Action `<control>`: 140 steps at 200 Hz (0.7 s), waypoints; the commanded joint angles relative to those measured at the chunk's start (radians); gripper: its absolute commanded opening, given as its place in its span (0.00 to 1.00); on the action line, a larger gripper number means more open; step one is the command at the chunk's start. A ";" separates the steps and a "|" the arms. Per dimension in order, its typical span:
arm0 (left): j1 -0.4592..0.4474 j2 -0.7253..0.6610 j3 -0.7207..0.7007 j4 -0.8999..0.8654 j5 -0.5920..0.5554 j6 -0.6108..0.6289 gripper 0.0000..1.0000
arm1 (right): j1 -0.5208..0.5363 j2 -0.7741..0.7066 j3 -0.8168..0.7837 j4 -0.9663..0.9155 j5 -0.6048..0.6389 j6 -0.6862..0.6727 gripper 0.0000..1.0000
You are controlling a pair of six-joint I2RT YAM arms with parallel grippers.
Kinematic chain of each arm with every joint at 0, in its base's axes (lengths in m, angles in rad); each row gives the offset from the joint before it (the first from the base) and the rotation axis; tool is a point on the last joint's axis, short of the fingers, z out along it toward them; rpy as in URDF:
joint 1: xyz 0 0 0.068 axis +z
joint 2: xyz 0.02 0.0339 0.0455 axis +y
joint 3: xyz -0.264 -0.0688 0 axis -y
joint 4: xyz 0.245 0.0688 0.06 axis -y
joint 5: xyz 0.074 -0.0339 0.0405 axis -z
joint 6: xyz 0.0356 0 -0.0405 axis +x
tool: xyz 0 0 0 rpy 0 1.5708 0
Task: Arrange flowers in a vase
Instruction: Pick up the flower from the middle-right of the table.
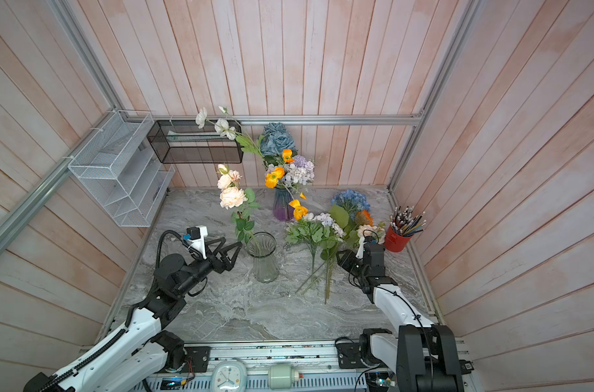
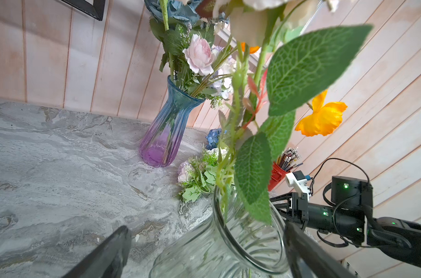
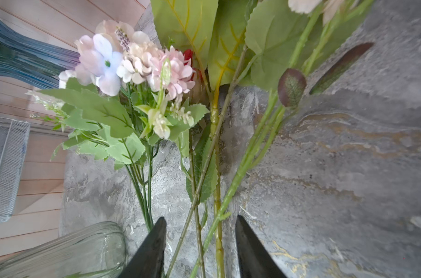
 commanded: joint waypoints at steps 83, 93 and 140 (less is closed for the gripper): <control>-0.003 -0.027 -0.029 0.019 -0.037 0.012 1.00 | -0.038 0.228 0.010 0.267 -0.061 0.113 0.47; -0.002 -0.033 -0.037 0.023 -0.038 0.006 1.00 | -0.038 0.249 0.014 0.278 -0.061 0.115 0.47; -0.002 -0.051 -0.051 0.011 -0.046 -0.008 1.00 | -0.041 0.334 0.028 0.351 -0.063 0.133 0.42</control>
